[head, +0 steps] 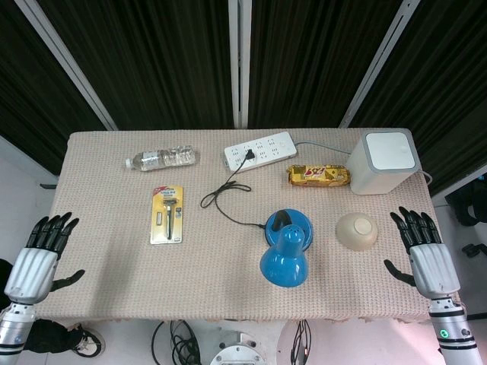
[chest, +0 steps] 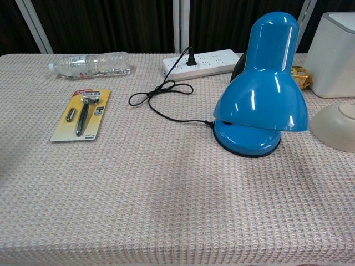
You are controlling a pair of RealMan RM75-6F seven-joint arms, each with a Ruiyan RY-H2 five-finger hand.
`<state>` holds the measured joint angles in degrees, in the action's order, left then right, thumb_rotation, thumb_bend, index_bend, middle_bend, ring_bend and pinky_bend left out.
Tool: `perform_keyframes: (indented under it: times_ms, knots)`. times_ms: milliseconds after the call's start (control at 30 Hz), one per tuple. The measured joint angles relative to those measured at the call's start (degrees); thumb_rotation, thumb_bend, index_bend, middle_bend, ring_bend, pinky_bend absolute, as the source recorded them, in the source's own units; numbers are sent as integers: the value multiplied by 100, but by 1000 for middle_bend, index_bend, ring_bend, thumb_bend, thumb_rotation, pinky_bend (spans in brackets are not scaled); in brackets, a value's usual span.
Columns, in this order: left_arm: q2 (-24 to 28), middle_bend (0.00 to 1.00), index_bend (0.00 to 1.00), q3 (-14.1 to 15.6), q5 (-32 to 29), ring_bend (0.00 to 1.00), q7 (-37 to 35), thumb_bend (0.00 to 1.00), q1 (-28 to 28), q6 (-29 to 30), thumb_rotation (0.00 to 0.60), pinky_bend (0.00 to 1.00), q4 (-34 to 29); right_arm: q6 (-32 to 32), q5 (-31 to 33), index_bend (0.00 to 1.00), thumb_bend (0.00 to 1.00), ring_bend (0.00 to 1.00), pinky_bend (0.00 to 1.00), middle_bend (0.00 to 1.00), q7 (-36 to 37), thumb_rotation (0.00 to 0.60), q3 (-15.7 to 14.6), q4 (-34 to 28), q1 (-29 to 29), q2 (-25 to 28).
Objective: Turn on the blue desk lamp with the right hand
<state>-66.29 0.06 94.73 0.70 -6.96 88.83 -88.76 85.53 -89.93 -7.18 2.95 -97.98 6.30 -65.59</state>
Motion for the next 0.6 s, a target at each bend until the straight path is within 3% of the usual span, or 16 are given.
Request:
perform_keyframes:
  times_ms: [600]
  knots:
    - [13, 0, 0, 22, 88, 0, 126, 45, 12, 44, 600, 0, -110, 56, -13, 0, 150, 0, 0, 0, 29, 600, -55, -44, -90, 122]
